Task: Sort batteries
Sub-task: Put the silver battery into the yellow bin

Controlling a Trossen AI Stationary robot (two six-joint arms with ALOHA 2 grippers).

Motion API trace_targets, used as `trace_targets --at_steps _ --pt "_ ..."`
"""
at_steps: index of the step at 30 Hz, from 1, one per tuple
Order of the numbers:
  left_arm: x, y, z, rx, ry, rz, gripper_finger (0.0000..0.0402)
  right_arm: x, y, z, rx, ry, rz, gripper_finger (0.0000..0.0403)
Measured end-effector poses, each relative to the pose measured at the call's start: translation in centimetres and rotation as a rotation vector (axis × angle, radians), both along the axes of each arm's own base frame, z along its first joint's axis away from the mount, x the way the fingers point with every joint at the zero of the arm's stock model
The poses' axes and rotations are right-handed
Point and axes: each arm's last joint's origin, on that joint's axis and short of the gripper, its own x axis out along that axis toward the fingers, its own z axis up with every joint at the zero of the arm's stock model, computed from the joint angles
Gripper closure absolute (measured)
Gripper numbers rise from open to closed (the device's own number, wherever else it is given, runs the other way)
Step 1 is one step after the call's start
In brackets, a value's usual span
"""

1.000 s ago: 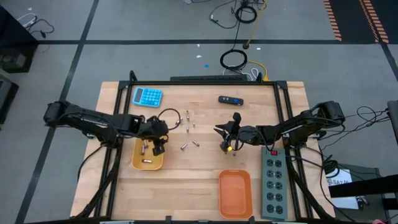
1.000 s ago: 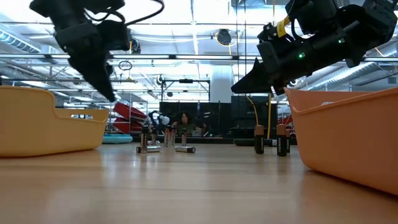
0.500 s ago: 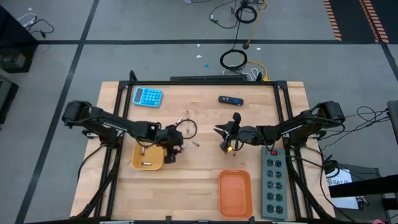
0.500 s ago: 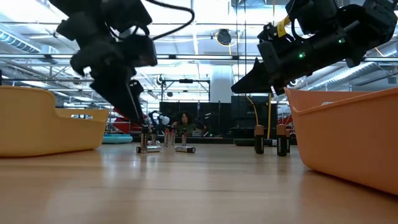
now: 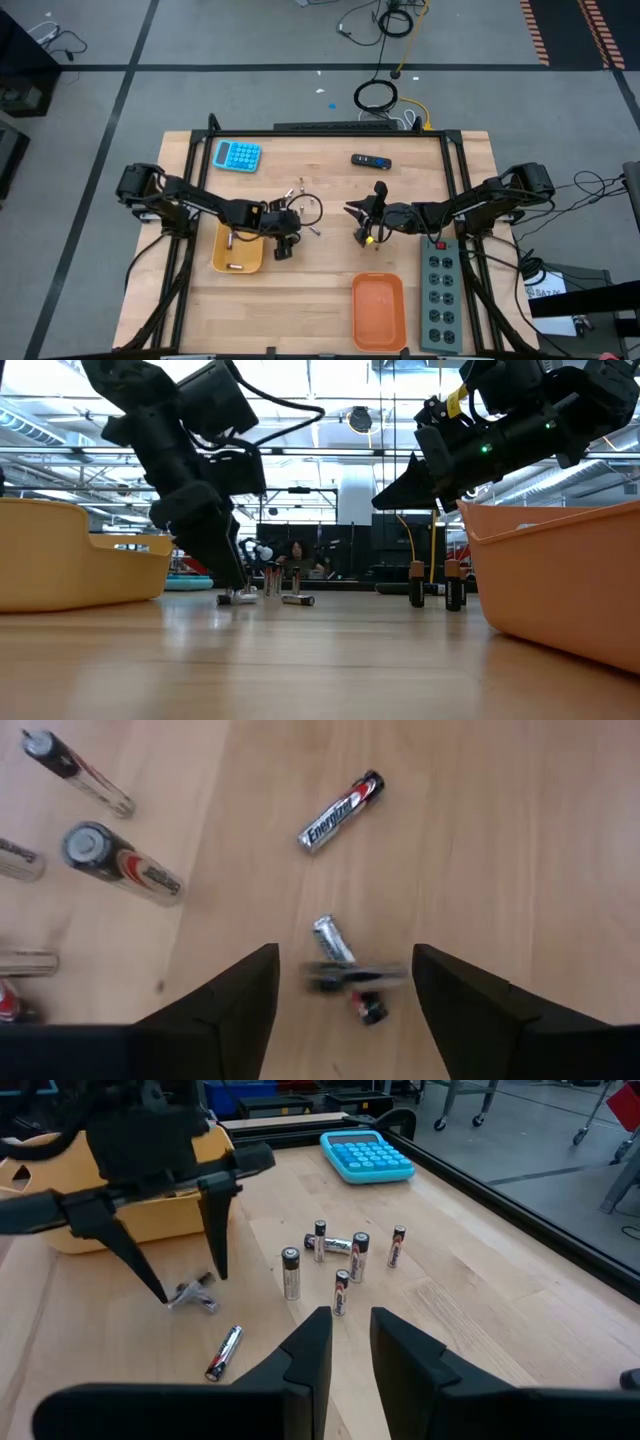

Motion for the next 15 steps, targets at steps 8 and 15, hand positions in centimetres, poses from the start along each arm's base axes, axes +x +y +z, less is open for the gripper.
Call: trace_targets --at_steps 8,15 --pt "0.6 -0.2 -1.8 -0.036 0.028 0.011 0.0226 0.0 0.0 0.0 0.0 -0.001 0.0 0.0339" --pt "0.8 0.1 -2.9 -0.027 0.057 0.039 0.0324 0.0 0.0 0.0 0.0 0.0 0.002 0.0339"
